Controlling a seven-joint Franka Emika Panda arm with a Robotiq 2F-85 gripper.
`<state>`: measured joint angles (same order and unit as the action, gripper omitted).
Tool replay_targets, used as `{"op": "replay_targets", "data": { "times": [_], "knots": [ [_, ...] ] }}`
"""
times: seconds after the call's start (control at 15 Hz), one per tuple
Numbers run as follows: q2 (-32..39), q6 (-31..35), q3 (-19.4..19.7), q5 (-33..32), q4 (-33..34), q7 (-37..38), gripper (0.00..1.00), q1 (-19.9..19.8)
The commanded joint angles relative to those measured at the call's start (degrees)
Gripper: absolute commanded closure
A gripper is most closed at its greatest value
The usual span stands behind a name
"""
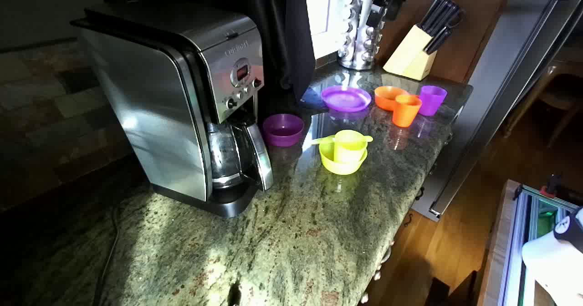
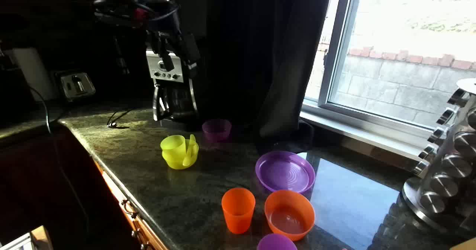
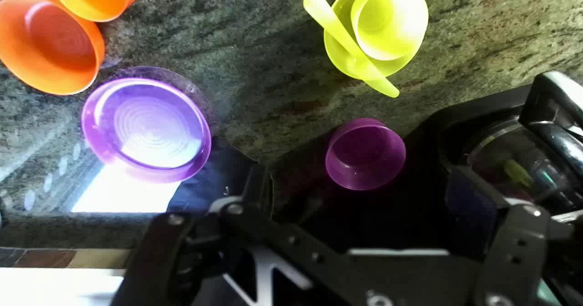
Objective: Separate the yellow objects
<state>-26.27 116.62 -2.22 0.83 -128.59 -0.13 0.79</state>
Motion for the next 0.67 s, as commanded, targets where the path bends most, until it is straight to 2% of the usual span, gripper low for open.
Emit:
{"op": "replay_targets", "data": {
  "times": [0.0, 0.47, 0.6],
  "knots": [
    [0.0, -0.1, 0.2, -0.2, 0.1, 0.1, 0.0, 0.3],
    [0.0, -0.1, 0.2, -0.2, 0.1, 0.1, 0.0, 0.3],
    [2.6, -1.2, -0.1, 0.7, -0.6, -0.8, 0.0, 1.4]
  ]
}}
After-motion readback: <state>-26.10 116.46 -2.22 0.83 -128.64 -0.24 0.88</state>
